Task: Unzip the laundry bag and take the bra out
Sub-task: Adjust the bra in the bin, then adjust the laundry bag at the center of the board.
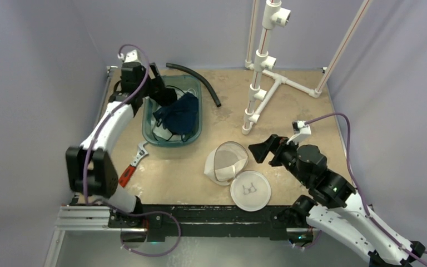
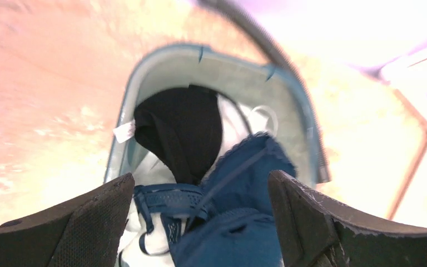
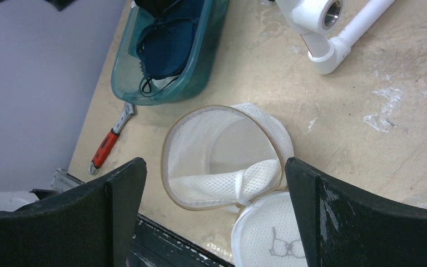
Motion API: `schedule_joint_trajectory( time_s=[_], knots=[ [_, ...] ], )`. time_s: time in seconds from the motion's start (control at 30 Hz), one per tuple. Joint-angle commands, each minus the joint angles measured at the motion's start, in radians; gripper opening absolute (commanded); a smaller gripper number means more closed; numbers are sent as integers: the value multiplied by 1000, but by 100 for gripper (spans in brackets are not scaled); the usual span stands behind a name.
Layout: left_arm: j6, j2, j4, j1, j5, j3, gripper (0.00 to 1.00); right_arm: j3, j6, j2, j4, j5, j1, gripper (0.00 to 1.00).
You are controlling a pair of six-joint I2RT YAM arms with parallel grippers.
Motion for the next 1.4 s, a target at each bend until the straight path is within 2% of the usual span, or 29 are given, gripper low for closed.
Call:
schedule_joint_trajectory(
  time_s=[0.0, 0.07, 0.27, 0.33, 0.43, 0.6, 0.73, 0.93, 1.07, 1.13, 1.2, 1.23, 1.37],
  knots=[
    [-20, -331, -57, -112, -182, -76, 89, -3, 12, -26, 31, 9, -1, 98],
    [-35, -444, -97, -225, -203, -133, 94, -36, 46, -31, 49, -11, -1, 98],
    [-165, -739, -155, -580, -283, -386, 97, -149, 130, -35, 125, -59, -1, 98],
    [-188, -786, -162, -672, -312, -455, 98, -178, 144, -30, 144, -52, -2, 98],
    [-213, -779, -201, -782, -306, -480, 98, -213, 182, -16, 167, -57, -2, 98],
    [-279, -722, -172, -979, -338, -496, 99, -267, 272, -36, 154, -50, -1, 98],
    [-325, -619, -157, -1093, -375, -488, 94, -313, 312, -103, 131, -50, -1, 98],
    [-397, -480, -204, -1134, -514, -486, 84, -326, 356, -159, 47, -18, -1, 97],
    [-403, -436, -155, -1132, -556, -520, 76, -337, 366, -149, 44, -17, -2, 97],
    [-402, -403, -147, -1133, -554, -510, 68, -337, 364, -134, 45, -16, -2, 96],
    [-399, -379, -138, -1133, -559, -507, 55, -336, 360, -119, 49, -18, -2, 96],
    [-400, -372, -136, -1131, -570, -506, 43, -336, 357, -112, 51, -19, -1, 96],
    [-426, -379, -175, -1094, -611, -502, 14, -336, 350, -82, 53, -24, -1, 96]
  ],
)
